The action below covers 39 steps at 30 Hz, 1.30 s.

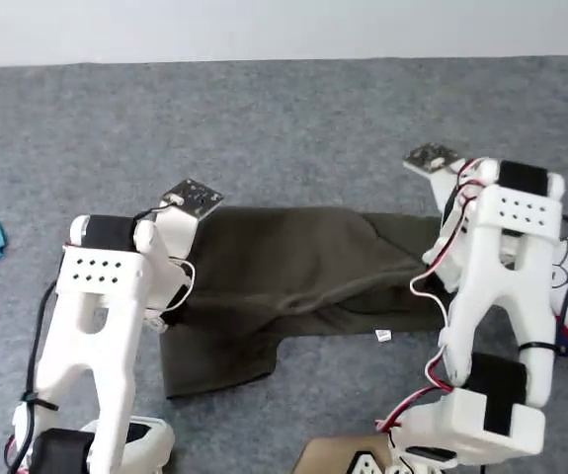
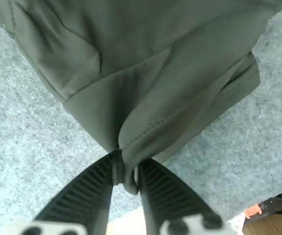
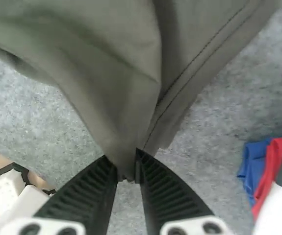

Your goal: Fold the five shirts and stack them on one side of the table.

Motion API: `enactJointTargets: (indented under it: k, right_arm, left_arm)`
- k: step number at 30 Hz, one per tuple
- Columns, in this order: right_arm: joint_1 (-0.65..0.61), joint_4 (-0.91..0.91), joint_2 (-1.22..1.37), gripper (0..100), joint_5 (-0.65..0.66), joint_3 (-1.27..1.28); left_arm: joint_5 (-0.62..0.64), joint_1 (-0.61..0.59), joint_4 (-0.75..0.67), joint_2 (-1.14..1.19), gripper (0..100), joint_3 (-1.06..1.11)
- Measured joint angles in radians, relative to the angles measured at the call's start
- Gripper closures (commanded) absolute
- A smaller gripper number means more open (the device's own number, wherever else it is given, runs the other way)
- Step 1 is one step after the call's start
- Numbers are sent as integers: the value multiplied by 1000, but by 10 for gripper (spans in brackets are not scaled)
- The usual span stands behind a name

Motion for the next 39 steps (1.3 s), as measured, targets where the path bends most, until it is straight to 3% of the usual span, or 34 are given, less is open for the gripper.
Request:
enactJointTargets:
  k: [6, 12, 21, 31, 35, 39]
  right_arm:
    - [0, -72, -2, 972, 0, 41]
    - [5, -83, -2, 809, 0, 41]
    - [35, -80, -74, 805, 0, 32]
    - [35, -94, -149, 824, 0, -71]
    - [-9, -166, -109, 935, -14, -71]
    - [-48, -255, -26, 990, -127, -71]
  left_arm:
    - [-5, 0, -2, 0, 991, 11]
    - [-40, 0, -2, -9, 862, 35]
    - [-48, 0, -2, -173, 834, 37]
    - [-28, 0, -2, -206, 861, -8]
    - [26, 0, -152, -206, 963, -9]
    - [57, 0, -388, -196, 994, 63]
